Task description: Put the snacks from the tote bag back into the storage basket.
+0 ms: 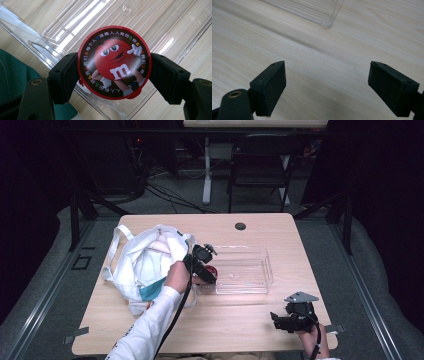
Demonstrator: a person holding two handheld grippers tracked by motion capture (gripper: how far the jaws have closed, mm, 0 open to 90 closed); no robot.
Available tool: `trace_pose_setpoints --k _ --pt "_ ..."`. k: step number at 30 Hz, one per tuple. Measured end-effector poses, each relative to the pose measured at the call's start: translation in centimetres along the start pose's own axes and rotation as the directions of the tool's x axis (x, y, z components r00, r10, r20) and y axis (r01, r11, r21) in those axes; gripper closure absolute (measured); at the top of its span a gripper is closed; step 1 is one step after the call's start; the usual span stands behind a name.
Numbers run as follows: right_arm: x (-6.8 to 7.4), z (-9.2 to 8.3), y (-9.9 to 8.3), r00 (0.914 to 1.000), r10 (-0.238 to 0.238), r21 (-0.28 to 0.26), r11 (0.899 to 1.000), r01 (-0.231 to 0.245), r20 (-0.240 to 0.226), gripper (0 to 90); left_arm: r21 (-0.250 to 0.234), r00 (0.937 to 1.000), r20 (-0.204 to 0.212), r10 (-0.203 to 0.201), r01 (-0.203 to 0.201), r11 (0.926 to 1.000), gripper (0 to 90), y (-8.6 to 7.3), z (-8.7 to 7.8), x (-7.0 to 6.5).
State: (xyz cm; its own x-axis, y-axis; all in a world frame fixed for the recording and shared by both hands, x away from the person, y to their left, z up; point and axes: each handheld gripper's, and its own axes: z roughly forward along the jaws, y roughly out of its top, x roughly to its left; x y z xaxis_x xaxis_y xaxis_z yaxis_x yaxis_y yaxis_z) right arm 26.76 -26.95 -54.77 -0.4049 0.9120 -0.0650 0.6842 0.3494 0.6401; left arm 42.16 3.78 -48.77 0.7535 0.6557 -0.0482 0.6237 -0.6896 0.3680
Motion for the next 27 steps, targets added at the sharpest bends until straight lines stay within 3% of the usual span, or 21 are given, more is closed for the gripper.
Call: trace_pose_setpoints --k 6,16,27 --pt "0.0 0.0 0.0 1.0 0.002 -0.003 1.0 -0.002 -0.001 14.4 -0.049 0.9998 -0.017 -0.007 0.006 0.9988 20.7 0.0 -1.3 0.1" --pt "0.0 0.0 0.0 1.0 0.002 -0.003 1.0 -0.002 0.0 14.4 -0.121 0.9989 -0.046 -0.005 0.0 0.9926 13.7 -0.1 -5.3 0.8" --pt "0.0 0.0 0.0 1.0 0.002 -0.006 1.0 -0.002 0.003 14.4 -0.164 0.9953 -0.092 -0.032 0.016 0.9862 3.6 -2.6 -10.1 3.0"
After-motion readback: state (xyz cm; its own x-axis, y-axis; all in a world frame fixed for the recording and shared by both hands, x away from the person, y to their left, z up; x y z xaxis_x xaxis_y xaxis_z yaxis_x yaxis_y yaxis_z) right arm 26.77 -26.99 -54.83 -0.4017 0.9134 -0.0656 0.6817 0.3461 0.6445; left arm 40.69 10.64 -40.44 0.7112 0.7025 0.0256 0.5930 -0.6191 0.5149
